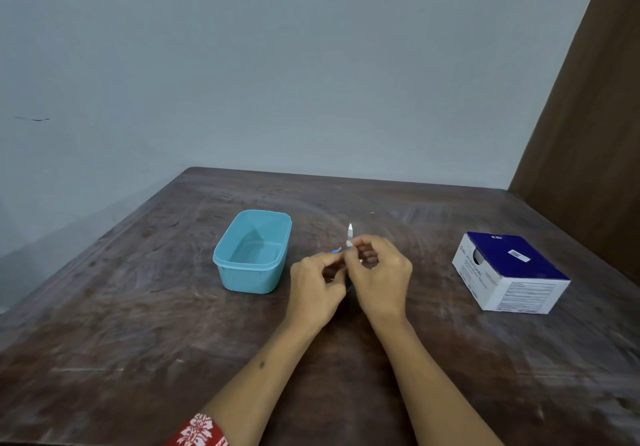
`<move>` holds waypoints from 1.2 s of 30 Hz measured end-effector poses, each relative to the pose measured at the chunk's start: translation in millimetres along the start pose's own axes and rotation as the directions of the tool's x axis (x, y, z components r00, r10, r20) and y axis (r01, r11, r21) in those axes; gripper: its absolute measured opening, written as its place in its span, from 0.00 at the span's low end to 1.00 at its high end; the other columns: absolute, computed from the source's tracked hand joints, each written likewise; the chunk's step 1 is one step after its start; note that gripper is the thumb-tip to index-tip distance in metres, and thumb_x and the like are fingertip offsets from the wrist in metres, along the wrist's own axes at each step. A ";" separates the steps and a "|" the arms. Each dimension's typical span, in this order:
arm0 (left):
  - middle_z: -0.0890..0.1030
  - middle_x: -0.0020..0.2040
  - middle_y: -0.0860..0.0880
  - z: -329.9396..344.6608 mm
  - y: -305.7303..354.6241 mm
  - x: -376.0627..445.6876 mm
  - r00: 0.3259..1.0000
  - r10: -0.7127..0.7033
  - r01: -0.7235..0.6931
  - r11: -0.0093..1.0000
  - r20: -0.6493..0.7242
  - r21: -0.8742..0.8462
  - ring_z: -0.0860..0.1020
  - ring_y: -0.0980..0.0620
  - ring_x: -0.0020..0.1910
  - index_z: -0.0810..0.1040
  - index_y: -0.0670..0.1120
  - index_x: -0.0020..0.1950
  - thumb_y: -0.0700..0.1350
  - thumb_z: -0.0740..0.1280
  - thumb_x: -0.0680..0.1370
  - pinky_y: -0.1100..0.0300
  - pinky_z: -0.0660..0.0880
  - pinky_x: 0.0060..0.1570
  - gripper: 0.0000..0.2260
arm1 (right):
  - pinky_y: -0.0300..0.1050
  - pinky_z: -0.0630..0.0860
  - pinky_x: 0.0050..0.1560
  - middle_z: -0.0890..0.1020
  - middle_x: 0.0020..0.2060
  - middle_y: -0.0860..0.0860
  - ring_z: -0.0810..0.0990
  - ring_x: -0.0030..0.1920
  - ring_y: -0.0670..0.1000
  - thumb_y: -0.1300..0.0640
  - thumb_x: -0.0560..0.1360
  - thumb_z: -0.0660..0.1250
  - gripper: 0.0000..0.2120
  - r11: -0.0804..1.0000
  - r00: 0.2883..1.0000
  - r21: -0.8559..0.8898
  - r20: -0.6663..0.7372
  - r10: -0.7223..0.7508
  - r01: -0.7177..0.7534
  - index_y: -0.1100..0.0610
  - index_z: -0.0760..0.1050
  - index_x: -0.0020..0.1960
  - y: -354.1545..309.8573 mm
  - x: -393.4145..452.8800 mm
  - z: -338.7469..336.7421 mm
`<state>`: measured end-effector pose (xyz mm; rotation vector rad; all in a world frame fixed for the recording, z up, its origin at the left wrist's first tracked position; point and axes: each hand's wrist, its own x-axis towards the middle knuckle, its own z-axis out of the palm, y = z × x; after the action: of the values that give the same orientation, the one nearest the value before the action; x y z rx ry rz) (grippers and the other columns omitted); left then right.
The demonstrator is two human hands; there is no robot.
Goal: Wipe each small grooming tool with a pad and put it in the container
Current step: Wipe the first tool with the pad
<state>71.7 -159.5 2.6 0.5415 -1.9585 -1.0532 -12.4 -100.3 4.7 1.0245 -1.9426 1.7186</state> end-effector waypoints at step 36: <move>0.81 0.49 0.51 -3.4 6.1 -5.0 0.988 0.154 -0.155 0.987 0.032 0.040 0.80 0.59 0.47 0.78 0.46 0.61 0.34 0.68 0.70 0.70 0.77 0.46 0.20 | 0.43 0.81 0.38 0.84 0.35 0.48 0.84 0.36 0.46 0.63 0.72 0.70 0.07 0.944 0.976 0.254 -0.005 0.218 -0.210 0.51 0.80 0.43 -11.2 0.7 -4.5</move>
<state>77.4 -154.4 6.4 0.3917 -2.0171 -0.9294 -5.8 -96.2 14.0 0.8843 -1.9088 2.1334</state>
